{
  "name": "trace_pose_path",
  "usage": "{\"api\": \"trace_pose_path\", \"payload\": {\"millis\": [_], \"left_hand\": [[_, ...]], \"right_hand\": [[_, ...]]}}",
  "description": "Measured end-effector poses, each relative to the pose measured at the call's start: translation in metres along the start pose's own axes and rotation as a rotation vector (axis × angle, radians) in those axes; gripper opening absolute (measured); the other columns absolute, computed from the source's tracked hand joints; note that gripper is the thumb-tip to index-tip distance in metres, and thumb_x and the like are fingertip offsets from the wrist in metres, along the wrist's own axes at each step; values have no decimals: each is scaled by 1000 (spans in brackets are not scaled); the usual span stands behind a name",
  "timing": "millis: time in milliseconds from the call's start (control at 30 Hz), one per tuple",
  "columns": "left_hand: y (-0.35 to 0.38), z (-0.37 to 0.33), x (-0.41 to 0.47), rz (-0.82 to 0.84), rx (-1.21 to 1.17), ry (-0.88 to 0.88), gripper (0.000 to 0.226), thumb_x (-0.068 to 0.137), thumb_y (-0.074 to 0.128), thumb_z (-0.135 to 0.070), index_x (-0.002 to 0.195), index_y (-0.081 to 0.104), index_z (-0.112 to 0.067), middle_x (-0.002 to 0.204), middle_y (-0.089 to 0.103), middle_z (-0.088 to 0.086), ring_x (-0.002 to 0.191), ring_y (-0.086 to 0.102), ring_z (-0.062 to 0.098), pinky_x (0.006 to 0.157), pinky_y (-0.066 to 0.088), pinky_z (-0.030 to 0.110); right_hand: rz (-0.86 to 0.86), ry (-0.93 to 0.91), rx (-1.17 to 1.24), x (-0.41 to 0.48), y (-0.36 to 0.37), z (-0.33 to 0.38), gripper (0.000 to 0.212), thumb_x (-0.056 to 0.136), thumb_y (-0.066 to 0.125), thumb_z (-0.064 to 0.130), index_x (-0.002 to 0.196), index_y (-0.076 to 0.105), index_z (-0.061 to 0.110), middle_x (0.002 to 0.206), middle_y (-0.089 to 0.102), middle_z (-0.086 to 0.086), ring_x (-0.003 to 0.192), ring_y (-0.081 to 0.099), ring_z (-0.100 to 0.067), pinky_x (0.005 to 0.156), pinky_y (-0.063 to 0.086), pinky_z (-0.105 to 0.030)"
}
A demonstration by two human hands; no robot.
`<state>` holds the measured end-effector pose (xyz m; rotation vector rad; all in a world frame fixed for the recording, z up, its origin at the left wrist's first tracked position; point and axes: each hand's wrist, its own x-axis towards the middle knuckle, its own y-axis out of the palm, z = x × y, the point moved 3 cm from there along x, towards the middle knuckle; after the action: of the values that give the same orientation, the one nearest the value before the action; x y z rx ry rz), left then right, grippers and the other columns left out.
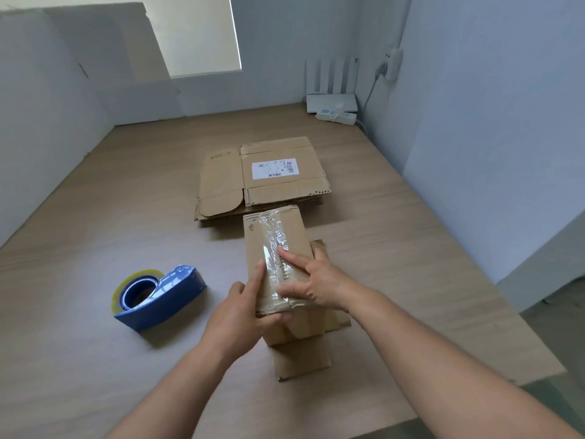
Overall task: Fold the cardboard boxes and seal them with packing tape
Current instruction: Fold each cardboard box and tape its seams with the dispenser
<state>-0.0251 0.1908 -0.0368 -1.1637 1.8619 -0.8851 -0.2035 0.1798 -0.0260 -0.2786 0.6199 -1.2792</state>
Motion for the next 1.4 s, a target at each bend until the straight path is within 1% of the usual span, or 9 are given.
{"api": "trace_pose_path", "payload": {"millis": [100,200,300,433,767,933,1067,1233,1400], "left_hand": [[3,-1,1,-45,-49,-32,101,75,64,-65,148,-4,-48,108,43,-6,91,50,13,70,43,25],[-3,3,9,-56,-58,-50,97,82,64,-56,152,-1,-38,128,45,1,107,52,16,79,44,24],[-9,8,11,40,-93,5,97,84,68,-43,152,-1,-38,137,43,-2,101,57,8,83,49,21],[-19,17,9,72,-216,27,96,79,70,-50,149,5,-45,136,46,-9,87,62,3,64,51,14],[-23,29,12,-55,-413,47,94,68,53,-69,150,20,-37,142,45,-13,103,57,1,84,51,23],[-47,85,25,-425,-171,-165,70,88,55,-51,145,36,-16,145,45,7,132,41,22,106,37,42],[-55,132,37,-325,74,-405,68,83,61,-56,125,48,-4,125,54,16,113,52,33,89,45,43],[-47,159,46,-130,233,-535,73,77,58,-69,115,46,-9,96,58,2,80,55,22,57,43,32],[-55,174,63,-21,198,-559,56,73,67,-65,97,56,-15,78,60,-3,72,59,16,55,40,27]], "right_hand": [[36,-21,-132,-2,-2,-5,87,64,75,61,138,30,58,152,2,6,140,27,-22,116,27,-35],[4,-56,-332,-7,1,-10,87,60,65,75,135,23,65,158,-18,6,144,21,-23,115,27,-35],[-94,-111,-375,-6,3,-13,65,79,65,58,136,33,59,160,-10,3,141,27,-23,112,31,-34],[-121,-161,-353,-6,-2,-16,60,83,66,47,137,39,51,161,-4,-1,142,27,-23,113,30,-36],[-304,-184,-418,-2,19,-11,54,86,61,48,137,42,47,159,11,-9,135,39,-27,104,42,-37],[-394,-103,-335,14,31,-5,52,86,62,50,134,43,52,160,11,-5,138,34,-22,104,38,-32],[-385,-115,-284,17,24,-7,54,83,65,48,131,42,55,159,12,0,140,32,-19,107,36,-33],[-381,-124,-306,17,20,-8,59,81,67,48,130,36,57,158,15,2,137,36,-18,107,39,-36],[-390,-136,-319,17,21,-7,61,81,68,46,130,32,56,158,16,0,136,37,-21,107,40,-38]]}}
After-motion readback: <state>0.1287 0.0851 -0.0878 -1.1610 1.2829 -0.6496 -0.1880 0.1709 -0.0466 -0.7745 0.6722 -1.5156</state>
